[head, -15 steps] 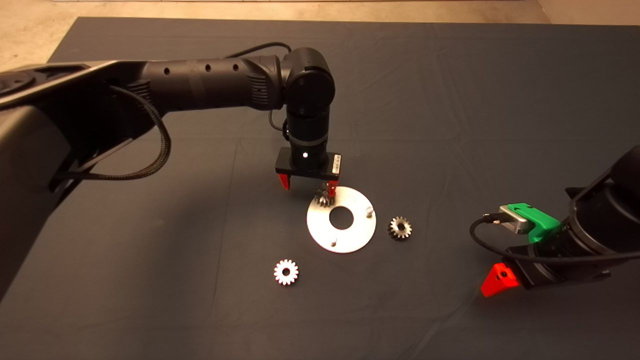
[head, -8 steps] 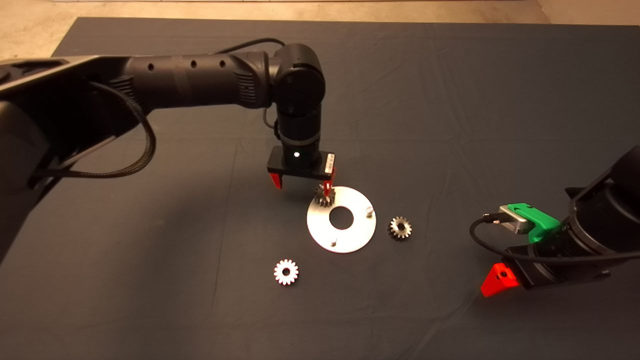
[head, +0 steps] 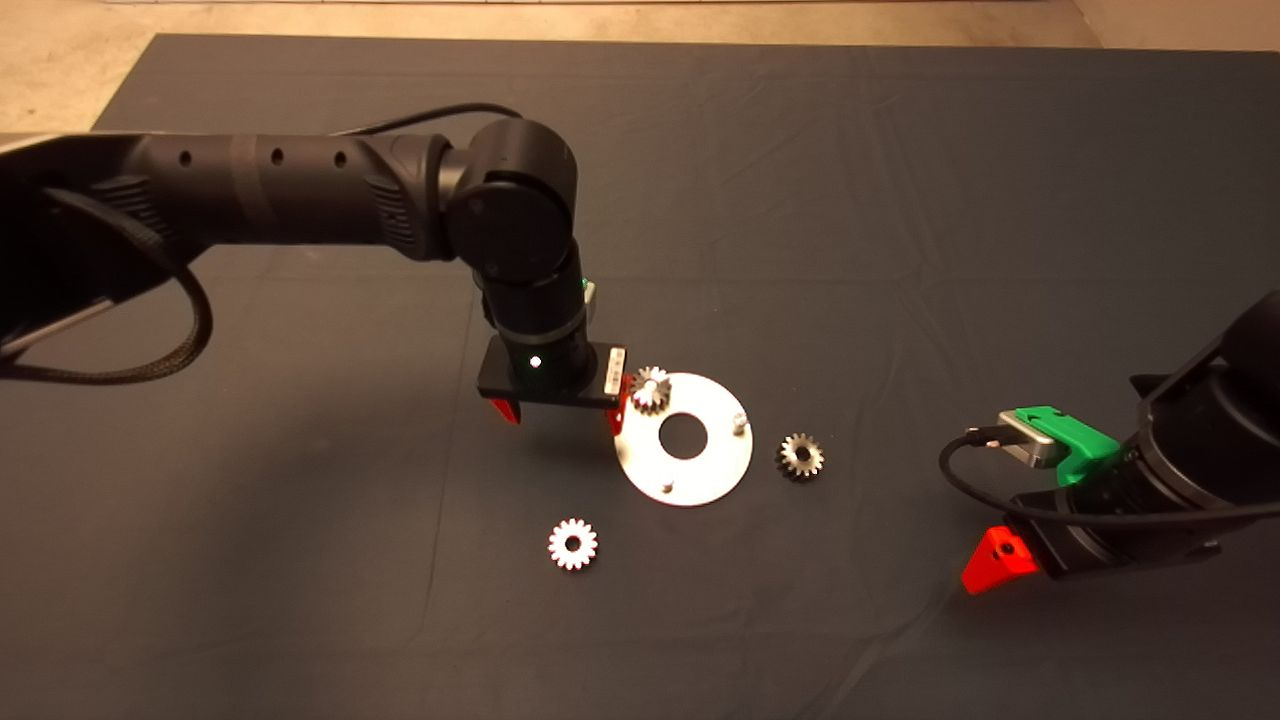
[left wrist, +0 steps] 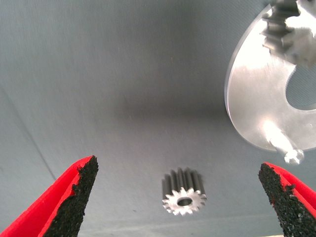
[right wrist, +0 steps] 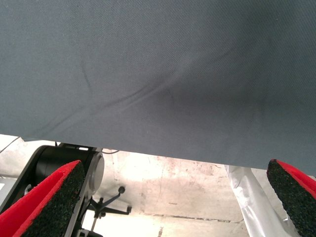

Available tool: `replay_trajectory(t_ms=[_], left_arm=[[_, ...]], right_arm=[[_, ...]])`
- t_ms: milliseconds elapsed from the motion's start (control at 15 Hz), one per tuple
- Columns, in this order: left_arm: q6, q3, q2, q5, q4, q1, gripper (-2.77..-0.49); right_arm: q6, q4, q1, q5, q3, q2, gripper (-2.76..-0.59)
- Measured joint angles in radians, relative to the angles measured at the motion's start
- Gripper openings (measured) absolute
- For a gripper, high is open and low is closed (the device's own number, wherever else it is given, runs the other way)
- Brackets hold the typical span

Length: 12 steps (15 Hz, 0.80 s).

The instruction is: Install three planetary gears onto the carrier pins

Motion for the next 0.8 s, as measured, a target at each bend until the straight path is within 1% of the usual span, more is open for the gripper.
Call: replay_trajectory(t_ms=[200,267,400,467,533,733,800], left_arm=[[-0.051,0.055,-0.004,0.000,0.033,0.001,-0.93],[-0.067,0.070,-0.006,-0.001,0.042,0.005,-0.93],[-0.105,0.099,-0.012,0.000,0.068,0.022,-0.93],[-0.117,0.112,-0.016,0.000,0.078,0.032,-0.93],[-0.128,0.123,-0.018,0.000,0.088,0.046,-0.93],[-0.154,0.160,-0.030,-0.001,0.120,0.110,-0.93],[-0.162,0.174,-0.041,-0.001,0.128,0.124,-0.93]], right_arm=[[0.000,0.000,0.000,0.000,0.000,0.001,-0.60],[0.000,0.000,0.000,0.000,0.000,0.001,-0.60],[0.000,0.000,0.000,0.000,0.000,0.001,-0.60],[0.000,0.000,0.000,0.000,0.000,0.001,-0.60],[0.000,0.000,0.000,0.000,0.000,0.001,-0.60],[0.000,0.000,0.000,0.000,0.000,0.001,-0.60],[0.000,0.000,0.000,0.000,0.000,0.001,-0.60]])
